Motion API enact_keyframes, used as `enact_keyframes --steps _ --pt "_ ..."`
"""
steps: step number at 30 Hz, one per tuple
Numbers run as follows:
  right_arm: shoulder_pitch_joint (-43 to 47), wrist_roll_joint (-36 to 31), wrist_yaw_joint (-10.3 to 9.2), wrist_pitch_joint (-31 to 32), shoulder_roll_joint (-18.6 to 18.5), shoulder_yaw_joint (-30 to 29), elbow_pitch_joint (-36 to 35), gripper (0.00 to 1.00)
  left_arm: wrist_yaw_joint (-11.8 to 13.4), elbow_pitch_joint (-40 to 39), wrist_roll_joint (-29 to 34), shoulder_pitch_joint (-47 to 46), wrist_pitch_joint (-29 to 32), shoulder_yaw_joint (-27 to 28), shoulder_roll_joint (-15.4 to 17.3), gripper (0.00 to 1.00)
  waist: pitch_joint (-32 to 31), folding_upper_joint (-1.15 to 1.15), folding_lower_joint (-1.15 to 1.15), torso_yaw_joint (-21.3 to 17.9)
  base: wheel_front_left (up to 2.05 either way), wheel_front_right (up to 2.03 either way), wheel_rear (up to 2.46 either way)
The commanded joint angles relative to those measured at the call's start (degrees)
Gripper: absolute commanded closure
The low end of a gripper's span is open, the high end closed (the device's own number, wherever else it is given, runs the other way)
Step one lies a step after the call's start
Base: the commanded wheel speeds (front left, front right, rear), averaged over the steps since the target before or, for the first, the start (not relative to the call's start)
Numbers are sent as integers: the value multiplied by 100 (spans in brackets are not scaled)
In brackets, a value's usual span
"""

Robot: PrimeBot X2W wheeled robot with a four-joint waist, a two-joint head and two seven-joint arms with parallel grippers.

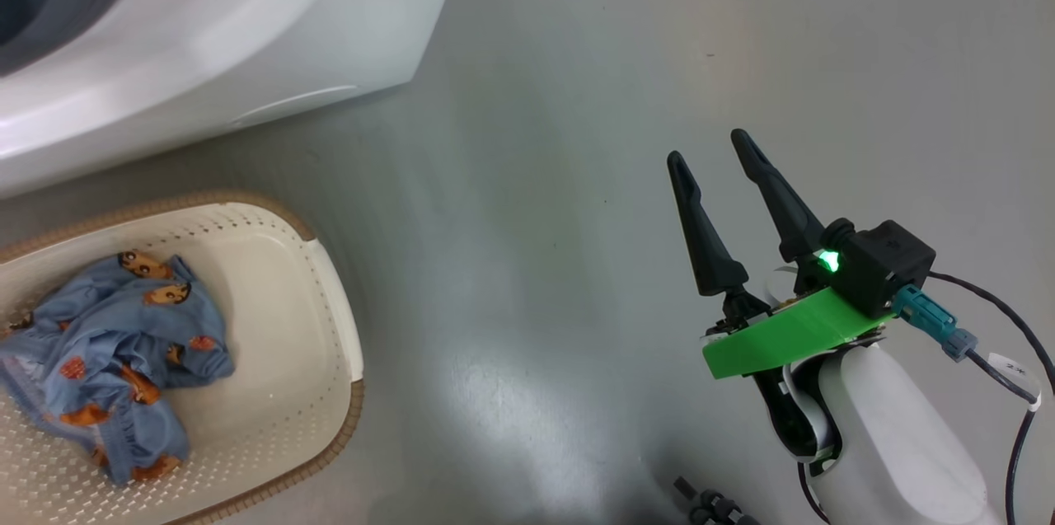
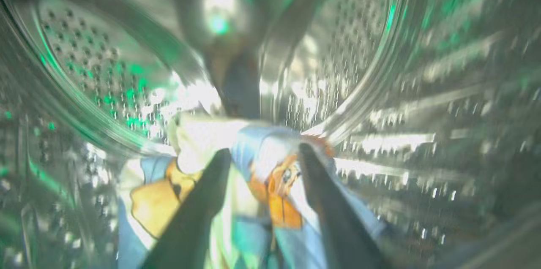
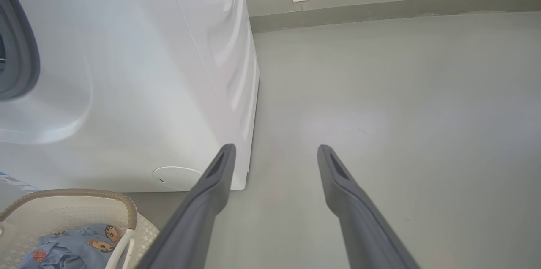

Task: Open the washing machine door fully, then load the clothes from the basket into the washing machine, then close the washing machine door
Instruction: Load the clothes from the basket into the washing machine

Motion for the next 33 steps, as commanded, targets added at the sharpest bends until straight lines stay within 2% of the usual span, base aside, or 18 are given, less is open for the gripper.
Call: enact_keyframes --steps 1,8,14,25,33 --pt "140 39 31 -45 18 127 -83 0 -33 165 109 22 47 -61 253 0 -31 0 0 26 0 0 0" --pt "100 83 31 -45 18 147 -14 0 -73 1310 157 -304 545 -437 109 0 -156 0 0 70 0 0 0" --pt "47 124 31 -45 19 206 106 0 -87 1596 16 -288 362 -607 -12 0 -372 0 0 95 0 0 0" --pt "41 167 31 -45 19 191 279 0 -89 1193 -296 615 -13 -856 47 0 -994 0 0 320 0 0 0" --pt "54 212 31 -45 -20 167 454 0 -62 281 -223 1644 -18 -493 -102 0 -1546 0 0 601 0 0 0"
